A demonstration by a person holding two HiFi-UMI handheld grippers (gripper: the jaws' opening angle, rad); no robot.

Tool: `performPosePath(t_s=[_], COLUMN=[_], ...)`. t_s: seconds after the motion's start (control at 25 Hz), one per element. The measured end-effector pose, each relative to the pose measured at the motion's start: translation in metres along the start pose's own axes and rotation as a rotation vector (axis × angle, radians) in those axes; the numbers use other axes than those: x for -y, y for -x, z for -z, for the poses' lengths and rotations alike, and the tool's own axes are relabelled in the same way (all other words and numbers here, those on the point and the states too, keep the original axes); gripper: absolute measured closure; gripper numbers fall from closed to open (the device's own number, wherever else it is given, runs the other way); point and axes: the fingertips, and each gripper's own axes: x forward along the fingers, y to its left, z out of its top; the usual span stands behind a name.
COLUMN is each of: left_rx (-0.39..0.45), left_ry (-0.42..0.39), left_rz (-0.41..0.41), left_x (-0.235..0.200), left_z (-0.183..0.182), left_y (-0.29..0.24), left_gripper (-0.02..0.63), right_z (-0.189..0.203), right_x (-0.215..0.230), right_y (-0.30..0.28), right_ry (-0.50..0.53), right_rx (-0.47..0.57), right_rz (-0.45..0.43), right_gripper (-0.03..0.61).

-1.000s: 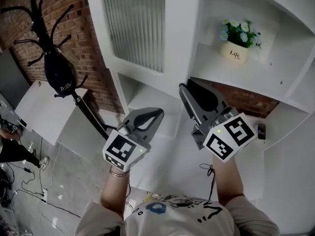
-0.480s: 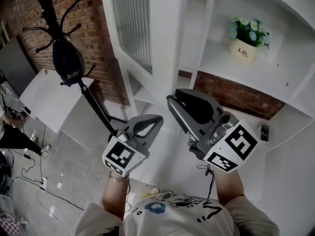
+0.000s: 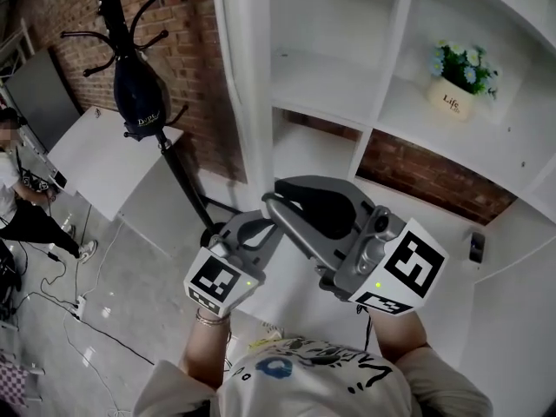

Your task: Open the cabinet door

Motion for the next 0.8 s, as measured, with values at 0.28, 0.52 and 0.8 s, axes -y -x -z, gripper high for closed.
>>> performPosePath(t_s=[0.28, 0.52, 0.8], left_rx=[-0.019, -0.035, -0.035], left_ry=[0.029, 0.050, 0.053], left_rz=[-0.082, -0.165, -0.243], left_x=[-0.018, -0.037, -0.054], left_z=[0.012, 0.022, 0.024], left_y=[0.027, 0.054, 0.082], left_gripper=[0.598, 0.598, 0.598], right_z=[0.003, 0.006, 0.011], right_x=[-0.023, -0.035, -0.046], right_y=[-0.029, -0.052, -0.077], right_ry=[-0.011, -0.046, -0.054], right_rx=[0.018, 0.029, 0.033], right_rz=[-0.114, -0.177, -0.217], right_gripper=[0.525, 0.528, 0.531])
